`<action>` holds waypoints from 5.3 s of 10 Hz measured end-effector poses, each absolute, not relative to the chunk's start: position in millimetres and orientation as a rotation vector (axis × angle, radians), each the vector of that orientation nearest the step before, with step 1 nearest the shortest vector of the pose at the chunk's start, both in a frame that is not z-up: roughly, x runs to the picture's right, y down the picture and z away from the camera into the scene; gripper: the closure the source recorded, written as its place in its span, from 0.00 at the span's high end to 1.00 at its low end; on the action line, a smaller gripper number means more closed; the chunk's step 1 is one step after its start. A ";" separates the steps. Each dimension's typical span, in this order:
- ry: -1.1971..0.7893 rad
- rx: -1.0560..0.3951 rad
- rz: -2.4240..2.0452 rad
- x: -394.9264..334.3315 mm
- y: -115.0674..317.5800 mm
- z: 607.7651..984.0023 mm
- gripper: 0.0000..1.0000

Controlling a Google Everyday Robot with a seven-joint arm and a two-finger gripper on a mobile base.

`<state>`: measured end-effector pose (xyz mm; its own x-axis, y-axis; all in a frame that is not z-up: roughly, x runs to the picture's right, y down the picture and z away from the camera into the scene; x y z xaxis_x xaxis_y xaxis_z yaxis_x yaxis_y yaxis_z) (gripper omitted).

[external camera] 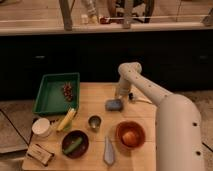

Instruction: Wipe table surface with sponge

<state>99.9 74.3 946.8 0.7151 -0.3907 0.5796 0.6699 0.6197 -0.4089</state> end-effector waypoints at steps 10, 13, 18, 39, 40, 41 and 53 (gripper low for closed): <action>-0.623 -0.637 -0.796 41.8 78.8 943.1 0.01; -0.623 -0.638 -0.796 41.6 79.0 943.2 0.01; -0.624 -0.638 -0.796 41.2 79.6 943.5 0.01; -0.624 -0.638 -0.795 41.4 79.7 943.5 0.01; -0.624 -0.638 -0.795 41.4 79.7 943.5 0.01; -0.624 -0.638 -0.795 41.3 79.7 943.5 0.01; -0.624 -0.638 -0.794 41.4 79.7 943.5 0.01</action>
<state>41.4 79.7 943.5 0.5478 -0.4417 0.7105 0.7949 0.5398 -0.2772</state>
